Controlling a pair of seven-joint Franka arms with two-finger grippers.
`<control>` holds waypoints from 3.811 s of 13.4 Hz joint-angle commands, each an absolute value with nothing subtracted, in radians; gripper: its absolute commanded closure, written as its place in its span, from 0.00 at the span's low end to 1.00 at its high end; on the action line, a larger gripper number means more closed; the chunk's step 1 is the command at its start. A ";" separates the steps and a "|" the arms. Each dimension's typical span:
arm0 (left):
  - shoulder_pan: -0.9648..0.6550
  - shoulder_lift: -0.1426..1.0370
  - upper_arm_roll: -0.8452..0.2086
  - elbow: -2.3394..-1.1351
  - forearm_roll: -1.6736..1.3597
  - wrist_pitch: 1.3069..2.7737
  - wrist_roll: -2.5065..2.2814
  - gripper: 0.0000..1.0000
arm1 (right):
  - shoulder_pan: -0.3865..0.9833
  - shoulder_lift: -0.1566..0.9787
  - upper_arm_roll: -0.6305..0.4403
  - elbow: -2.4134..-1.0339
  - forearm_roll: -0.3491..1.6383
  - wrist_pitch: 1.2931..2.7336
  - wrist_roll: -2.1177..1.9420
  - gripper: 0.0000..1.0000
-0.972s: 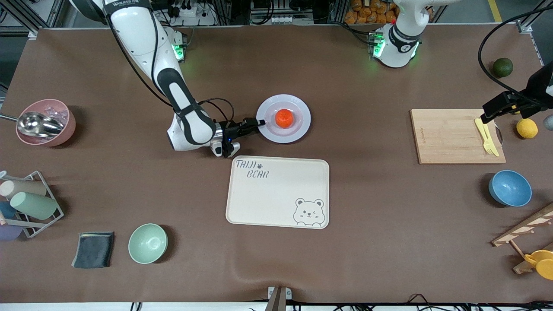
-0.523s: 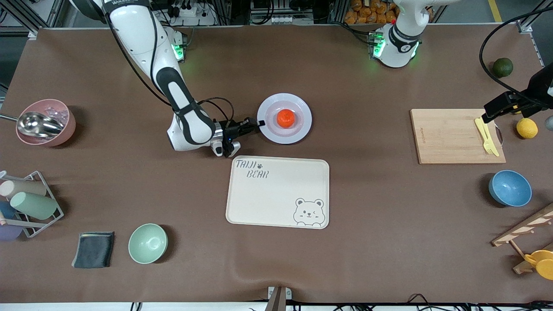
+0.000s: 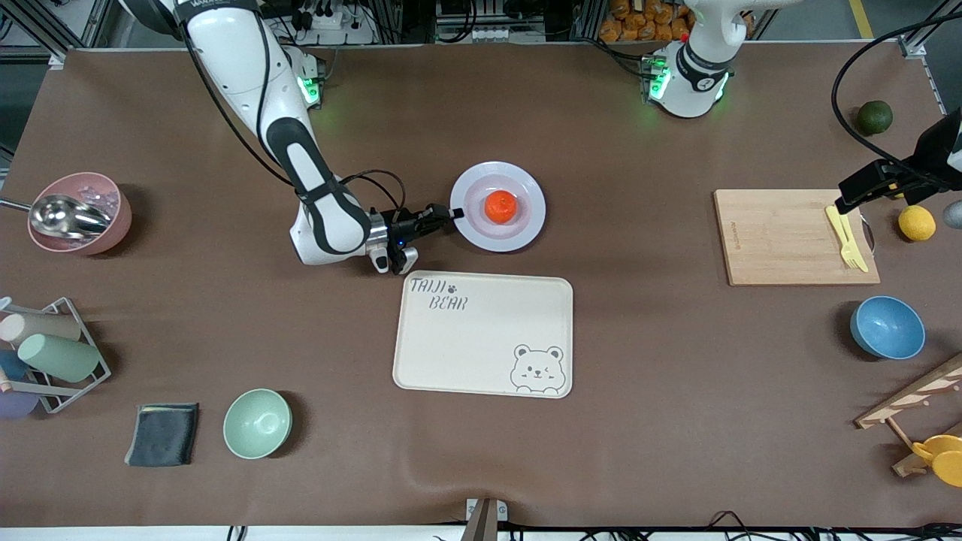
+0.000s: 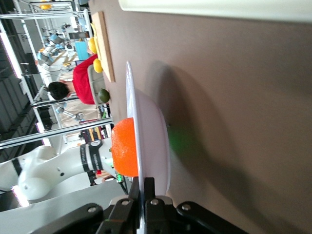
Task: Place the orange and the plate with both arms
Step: 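Grasp the white plate rim with the right gripper, then slide the plate with the right gripper onto the bear tray, then open the right gripper and draw it back from the plate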
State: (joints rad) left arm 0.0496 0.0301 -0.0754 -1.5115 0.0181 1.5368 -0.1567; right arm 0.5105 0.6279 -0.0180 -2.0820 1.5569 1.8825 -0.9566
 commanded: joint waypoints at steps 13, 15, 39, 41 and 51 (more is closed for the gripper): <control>0.041 0.028 -0.083 -1.520 0.002 1.537 -0.137 0.00 | 0.404 0.574 -0.031 -1.948 1.671 1.917 -0.709 1.00; 0.041 0.031 -0.084 -1.522 0.002 1.537 -0.137 0.00 | 0.382 0.575 -0.031 -1.922 1.663 1.966 -0.704 1.00; 0.048 0.048 -0.084 -1.516 0.011 1.534 -0.135 0.00 | 0.416 0.755 -0.031 -1.732 1.658 2.232 -0.732 0.00; 0.049 0.046 -0.083 -1.513 0.011 1.532 -0.135 0.00 | 0.408 0.753 -0.031 -1.733 1.644 2.232 -0.718 0.00; 0.049 0.044 -0.083 -1.509 0.011 1.532 -0.137 0.00 | 0.403 0.675 -0.063 -1.741 1.298 2.224 -0.381 0.00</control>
